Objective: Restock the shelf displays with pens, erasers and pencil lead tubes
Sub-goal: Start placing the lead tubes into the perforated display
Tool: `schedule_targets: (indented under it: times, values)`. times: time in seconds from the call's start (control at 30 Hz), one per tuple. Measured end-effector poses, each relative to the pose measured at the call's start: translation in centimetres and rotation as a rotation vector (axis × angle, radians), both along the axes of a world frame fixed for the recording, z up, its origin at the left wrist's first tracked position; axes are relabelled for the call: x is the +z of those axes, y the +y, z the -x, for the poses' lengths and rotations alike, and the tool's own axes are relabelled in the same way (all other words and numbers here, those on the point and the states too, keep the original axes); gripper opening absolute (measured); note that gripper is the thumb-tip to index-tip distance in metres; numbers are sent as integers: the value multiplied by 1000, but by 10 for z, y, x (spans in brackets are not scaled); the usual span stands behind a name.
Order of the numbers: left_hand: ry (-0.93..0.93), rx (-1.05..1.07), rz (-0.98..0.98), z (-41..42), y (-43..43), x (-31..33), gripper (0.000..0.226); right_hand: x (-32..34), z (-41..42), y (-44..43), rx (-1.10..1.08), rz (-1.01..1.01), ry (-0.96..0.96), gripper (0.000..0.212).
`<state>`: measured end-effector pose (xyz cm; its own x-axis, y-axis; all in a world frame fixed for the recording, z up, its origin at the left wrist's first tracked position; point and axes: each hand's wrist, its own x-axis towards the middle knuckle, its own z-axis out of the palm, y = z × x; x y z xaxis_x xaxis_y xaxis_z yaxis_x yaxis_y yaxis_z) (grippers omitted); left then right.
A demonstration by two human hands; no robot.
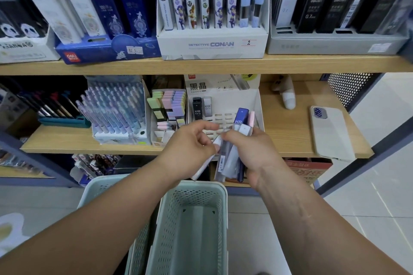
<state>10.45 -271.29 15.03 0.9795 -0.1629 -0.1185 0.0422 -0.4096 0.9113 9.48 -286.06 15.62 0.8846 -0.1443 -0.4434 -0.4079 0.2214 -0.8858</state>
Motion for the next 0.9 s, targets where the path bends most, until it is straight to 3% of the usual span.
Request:
schedule_targets:
  times: [0.1, 0.2, 0.37, 0.47, 0.6, 0.9]
  values:
    - [13, -96, -69, -6, -1, -2, 32, -5, -1, -5, -17, 7, 45, 19]
    - [-6, -48, -54, -11, 3, -3, 26, -7, -1, -10, -75, -68, 71, 24]
    - [-256, 199, -1, -26, 18, 10, 26, -4, -4, -20, -167, -176, 73, 17]
    - [-398, 244, -56, -43, 21, 16, 26, -3, -4, -21, -170, -183, 72, 20]
    - [-500, 177, -220, -69, 18, 16, 16, -2, -2, -21, -168, -173, 81, 30]
    - [-621, 74, -428, -94, 16, 1, 7, -5, -5, -25, -168, -153, 75, 27]
